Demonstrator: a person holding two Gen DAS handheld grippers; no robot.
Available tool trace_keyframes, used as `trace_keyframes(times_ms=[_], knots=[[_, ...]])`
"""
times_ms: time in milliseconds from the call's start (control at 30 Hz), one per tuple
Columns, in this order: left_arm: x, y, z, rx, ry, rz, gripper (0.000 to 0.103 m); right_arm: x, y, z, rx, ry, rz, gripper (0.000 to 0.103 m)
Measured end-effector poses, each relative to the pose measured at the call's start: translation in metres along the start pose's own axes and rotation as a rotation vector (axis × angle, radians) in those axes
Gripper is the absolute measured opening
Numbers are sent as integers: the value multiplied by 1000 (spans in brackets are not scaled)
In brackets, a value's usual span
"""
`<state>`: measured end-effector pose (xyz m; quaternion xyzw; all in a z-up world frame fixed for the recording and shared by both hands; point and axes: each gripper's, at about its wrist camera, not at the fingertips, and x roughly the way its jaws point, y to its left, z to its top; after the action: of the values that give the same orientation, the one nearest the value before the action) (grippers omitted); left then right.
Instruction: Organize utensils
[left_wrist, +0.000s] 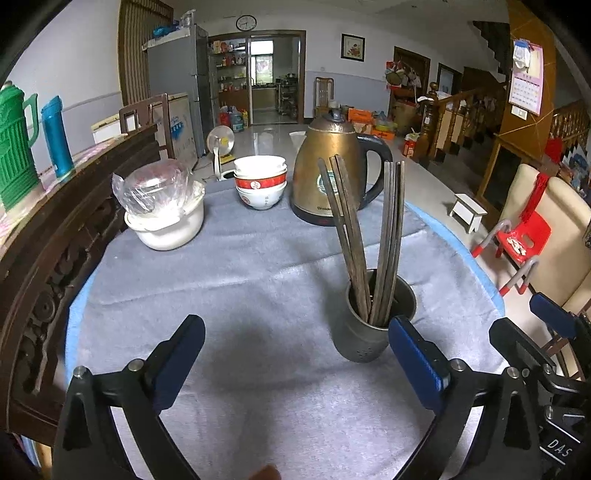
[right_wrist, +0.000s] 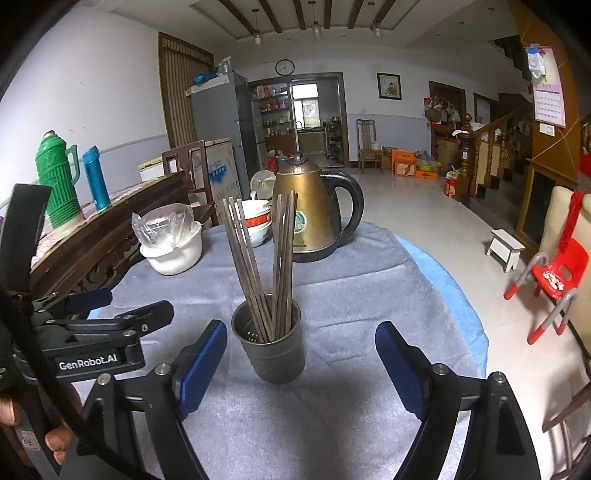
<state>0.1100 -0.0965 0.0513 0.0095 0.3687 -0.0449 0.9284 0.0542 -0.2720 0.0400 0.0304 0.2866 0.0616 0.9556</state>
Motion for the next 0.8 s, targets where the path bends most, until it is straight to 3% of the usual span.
trace_keyframes(times_ms=[800], knots=[[3,7,5,-20,-17,24,100,4,4,4,-22,15,-13,85]])
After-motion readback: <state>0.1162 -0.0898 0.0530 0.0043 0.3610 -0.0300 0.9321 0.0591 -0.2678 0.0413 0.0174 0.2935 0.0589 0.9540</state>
